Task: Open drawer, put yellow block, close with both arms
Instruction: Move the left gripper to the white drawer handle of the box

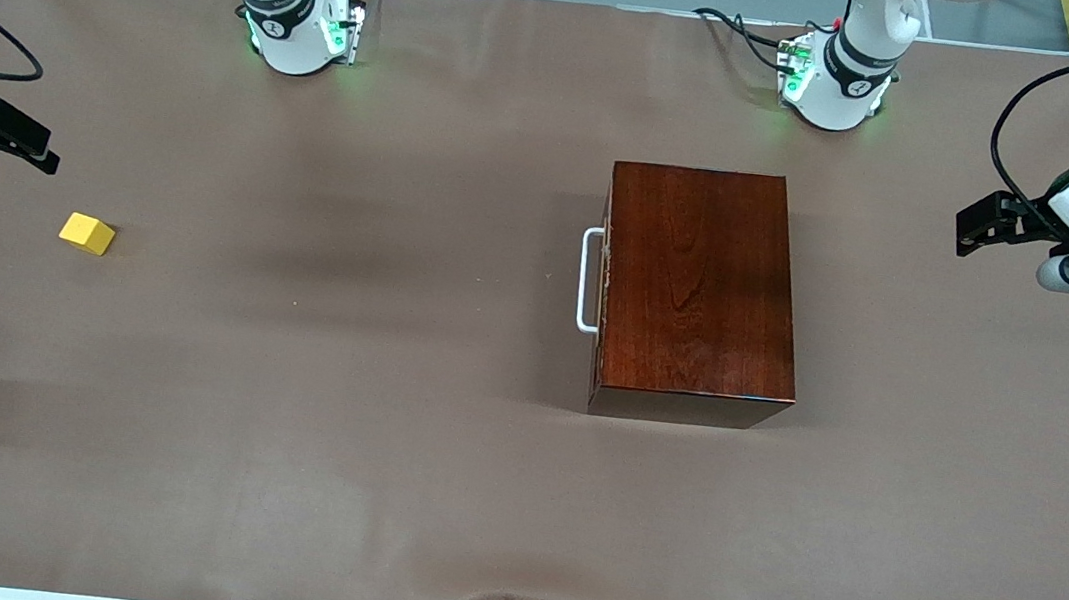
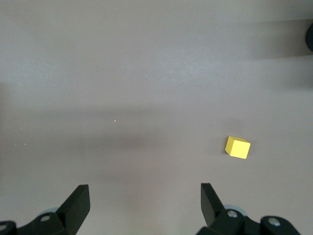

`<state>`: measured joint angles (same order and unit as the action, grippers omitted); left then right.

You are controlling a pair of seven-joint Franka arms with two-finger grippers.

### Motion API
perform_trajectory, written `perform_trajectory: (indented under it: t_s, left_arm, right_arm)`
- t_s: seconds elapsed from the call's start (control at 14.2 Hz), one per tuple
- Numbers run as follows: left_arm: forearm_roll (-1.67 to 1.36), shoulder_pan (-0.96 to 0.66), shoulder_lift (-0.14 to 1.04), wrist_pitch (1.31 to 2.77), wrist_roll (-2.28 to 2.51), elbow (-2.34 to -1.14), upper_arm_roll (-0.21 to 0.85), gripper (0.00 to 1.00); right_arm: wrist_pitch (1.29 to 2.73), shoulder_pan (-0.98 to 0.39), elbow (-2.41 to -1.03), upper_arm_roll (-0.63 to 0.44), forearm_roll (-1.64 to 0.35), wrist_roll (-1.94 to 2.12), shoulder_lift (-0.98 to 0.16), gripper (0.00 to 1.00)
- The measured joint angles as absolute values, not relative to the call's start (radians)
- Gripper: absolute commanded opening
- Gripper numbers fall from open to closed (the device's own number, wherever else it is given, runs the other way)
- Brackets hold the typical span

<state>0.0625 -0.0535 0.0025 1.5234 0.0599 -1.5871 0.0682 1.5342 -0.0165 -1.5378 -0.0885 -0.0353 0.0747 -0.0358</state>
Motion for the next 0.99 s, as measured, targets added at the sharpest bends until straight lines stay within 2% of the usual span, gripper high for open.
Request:
perform_trajectory:
  t_s: [0.42, 0.99]
  left_arm:
    - [0.063, -0.057, 0.015, 1.523, 0.06, -1.594, 0.075, 1.0]
    - [0.063, -0.153, 0.146, 1.533, 0.369, -1.554, 0.162, 1.0]
  right_arm:
    - [1.534, -0.017, -1.538, -0.089, -0.035, 0.075, -0.036, 1.0]
    - [1.526, -0.022, -1.538, -0.088, -0.035, 0.075, -0.036, 1.0]
